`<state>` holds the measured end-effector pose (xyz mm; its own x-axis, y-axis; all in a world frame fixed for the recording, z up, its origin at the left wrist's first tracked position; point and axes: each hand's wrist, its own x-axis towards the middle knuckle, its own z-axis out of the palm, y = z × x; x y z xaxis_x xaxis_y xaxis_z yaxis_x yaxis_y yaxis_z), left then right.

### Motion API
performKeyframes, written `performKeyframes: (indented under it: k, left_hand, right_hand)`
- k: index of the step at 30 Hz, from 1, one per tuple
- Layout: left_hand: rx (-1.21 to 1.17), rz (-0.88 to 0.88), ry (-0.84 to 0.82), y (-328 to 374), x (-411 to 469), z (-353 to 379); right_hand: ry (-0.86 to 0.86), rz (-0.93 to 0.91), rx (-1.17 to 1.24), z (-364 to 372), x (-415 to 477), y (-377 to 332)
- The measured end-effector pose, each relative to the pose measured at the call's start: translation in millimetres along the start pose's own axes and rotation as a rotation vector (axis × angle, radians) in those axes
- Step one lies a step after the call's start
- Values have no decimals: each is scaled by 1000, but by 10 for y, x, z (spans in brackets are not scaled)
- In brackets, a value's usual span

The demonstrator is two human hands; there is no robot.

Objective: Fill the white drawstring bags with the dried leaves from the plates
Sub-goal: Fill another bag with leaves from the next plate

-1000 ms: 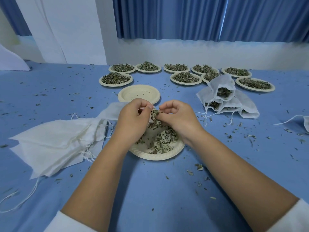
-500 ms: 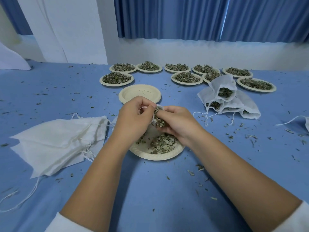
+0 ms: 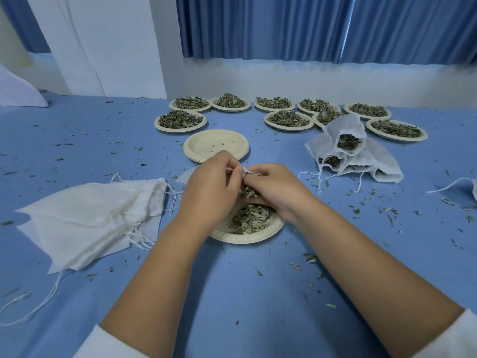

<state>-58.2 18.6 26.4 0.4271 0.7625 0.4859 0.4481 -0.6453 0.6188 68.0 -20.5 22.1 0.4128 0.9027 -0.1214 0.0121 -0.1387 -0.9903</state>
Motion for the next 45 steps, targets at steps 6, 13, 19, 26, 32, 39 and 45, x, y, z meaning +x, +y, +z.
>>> performKeyframes:
  k: [6, 13, 19, 26, 32, 39, 45]
  left_hand:
    - [7, -91, 90, -54, 16, -1]
    - [-22, -116, 118, -56, 15, -3]
    - [-106, -129, 103, -36, 1, 1]
    - [-353, -219, 87, -1, 49, 0]
    - [-517, -295, 37, -13, 84, -63]
    - [-511, -239, 47, 52, 52, -122]
    - [-548, -166, -97, 154, -19, -53]
  right_hand:
    - [-127, 175, 219, -134, -84, -209]
    - [-82, 184, 225, -192, -130, -264]
    - [-69, 5, 190, -201, -122, -220]
    - [101, -104, -59, -72, -91, -106]
    - [-237, 41, 175, -86, -65, -67]
    - [-87, -57, 171, -56, -58, -75]
    - [104, -92, -17, -43, 26, -31]
